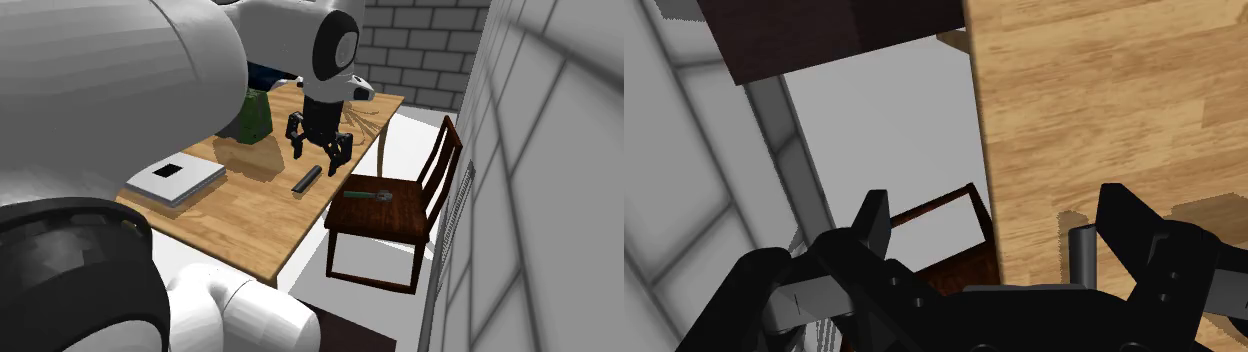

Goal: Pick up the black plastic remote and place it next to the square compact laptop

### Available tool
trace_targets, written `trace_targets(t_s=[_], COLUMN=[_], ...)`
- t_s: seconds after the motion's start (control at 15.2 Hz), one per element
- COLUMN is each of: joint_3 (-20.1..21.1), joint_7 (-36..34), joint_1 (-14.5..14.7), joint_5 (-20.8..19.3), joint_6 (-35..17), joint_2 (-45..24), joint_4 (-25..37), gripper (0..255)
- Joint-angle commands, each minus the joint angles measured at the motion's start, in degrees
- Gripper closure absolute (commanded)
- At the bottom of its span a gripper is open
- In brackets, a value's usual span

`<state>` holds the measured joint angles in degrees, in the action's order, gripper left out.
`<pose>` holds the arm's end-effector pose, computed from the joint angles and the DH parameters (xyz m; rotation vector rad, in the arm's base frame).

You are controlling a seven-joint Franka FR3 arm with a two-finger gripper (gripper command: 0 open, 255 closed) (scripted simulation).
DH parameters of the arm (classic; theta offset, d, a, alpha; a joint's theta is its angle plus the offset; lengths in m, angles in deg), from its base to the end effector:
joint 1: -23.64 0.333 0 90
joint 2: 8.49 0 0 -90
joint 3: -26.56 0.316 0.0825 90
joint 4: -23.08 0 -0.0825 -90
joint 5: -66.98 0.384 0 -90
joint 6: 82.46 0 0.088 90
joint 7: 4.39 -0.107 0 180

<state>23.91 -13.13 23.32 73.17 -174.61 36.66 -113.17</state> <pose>0.3096 -0.0089 0.5848 -2.9859 0.2908 -0.0145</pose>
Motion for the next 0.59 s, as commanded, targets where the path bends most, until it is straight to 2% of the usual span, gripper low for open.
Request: trace_targets(t_s=[0.0,0.53], joint_3=[0.0,4.17], joint_7=[0.0,-2.35], joint_1=[0.0,2.05], joint_5=[0.0,2.01], joint_6=[0.0,-13.19], joint_2=[0.0,-14.07], joint_4=[0.0,1.05], gripper=[0,0])
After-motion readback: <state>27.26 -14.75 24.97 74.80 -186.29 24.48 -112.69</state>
